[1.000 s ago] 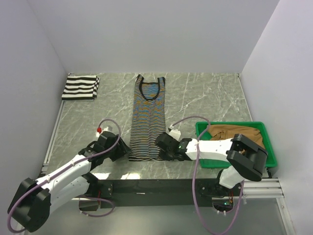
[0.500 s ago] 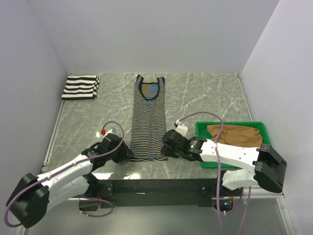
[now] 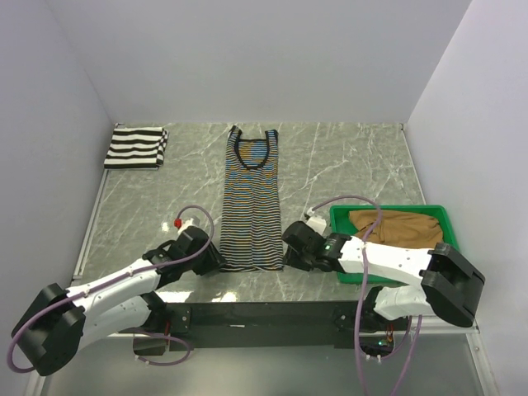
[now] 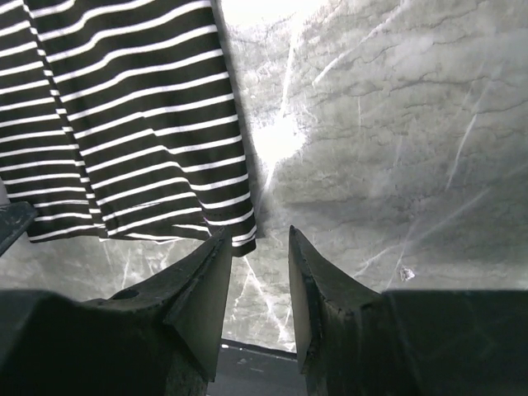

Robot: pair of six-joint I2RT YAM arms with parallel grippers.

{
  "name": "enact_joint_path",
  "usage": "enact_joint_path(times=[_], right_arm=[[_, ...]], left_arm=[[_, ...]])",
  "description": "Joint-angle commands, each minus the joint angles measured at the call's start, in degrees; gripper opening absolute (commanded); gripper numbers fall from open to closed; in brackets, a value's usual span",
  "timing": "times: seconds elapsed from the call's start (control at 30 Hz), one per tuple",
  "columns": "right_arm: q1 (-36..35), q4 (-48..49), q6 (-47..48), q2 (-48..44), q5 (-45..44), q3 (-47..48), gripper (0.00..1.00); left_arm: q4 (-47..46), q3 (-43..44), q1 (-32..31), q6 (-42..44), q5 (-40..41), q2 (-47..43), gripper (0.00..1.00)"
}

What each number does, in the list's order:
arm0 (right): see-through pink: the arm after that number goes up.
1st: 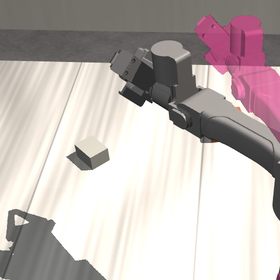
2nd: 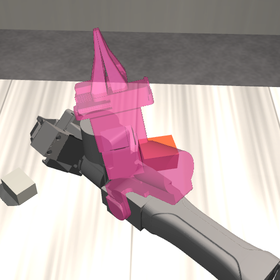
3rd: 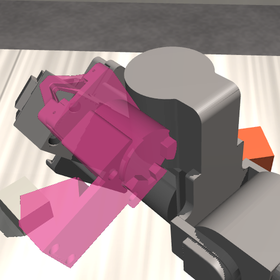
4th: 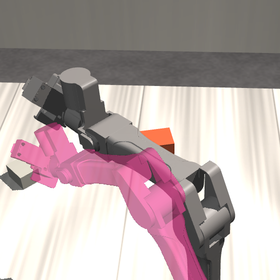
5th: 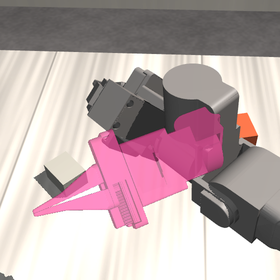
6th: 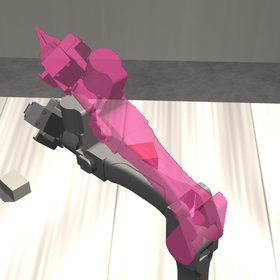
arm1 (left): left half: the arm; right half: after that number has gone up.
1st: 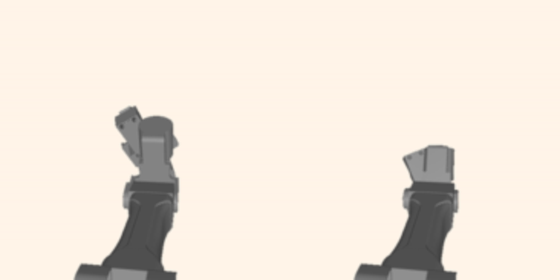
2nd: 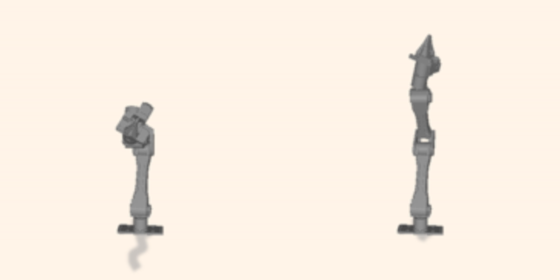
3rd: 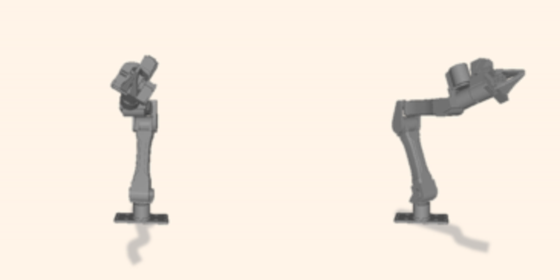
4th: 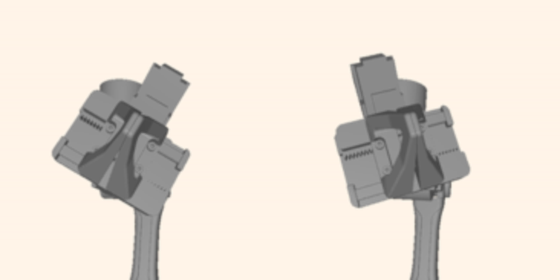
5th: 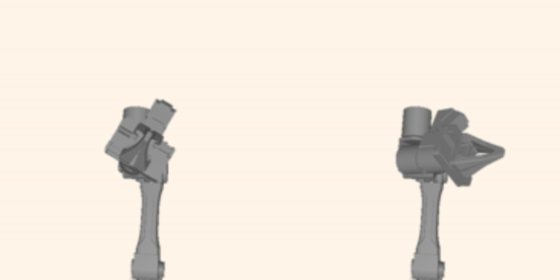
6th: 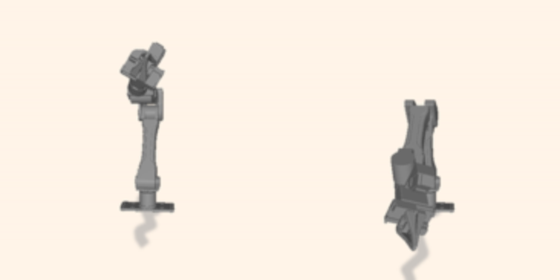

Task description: Fold and stack the tank tops

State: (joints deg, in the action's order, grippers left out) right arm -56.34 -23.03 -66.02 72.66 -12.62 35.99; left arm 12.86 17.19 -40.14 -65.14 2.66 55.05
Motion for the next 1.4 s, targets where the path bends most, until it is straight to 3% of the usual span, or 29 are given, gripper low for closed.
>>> enact_joint_path(times=[0.0, 0.63, 0.93, 1.07, 1.37], right_arm=[[0.3, 1.5, 0.5, 1.5, -0.2, 1.5, 0.41], [-2.2, 5.9, -1.1, 8.3, 0.4, -0.4, 0.36], [-3.1, 5.4, -1.2, 9.4, 0.1, -1.3, 0.17], [-4.5, 0.3, -0.4, 5.6, -2.9, -0.5, 0.04], [-10.0, -8.5, -2.0, -5.0, -5.6, 0.7, 0.00]], left_arm=[[4.4, -0.2, -1.2, -0.2, 1.9, 1.9, 0.36], [3.6, -1.1, -2.4, -0.3, 1.6, 0.7, 0.17], [3.3, -1.1, -2.9, 0.2, 0.4, -0.6, 0.01], [5.6, -0.5, -4.5, -0.8, 0.2, -3.5, 0.01], [13.8, 3.5, -12.8, -8.2, 3.0, -13.3, 0.00]])
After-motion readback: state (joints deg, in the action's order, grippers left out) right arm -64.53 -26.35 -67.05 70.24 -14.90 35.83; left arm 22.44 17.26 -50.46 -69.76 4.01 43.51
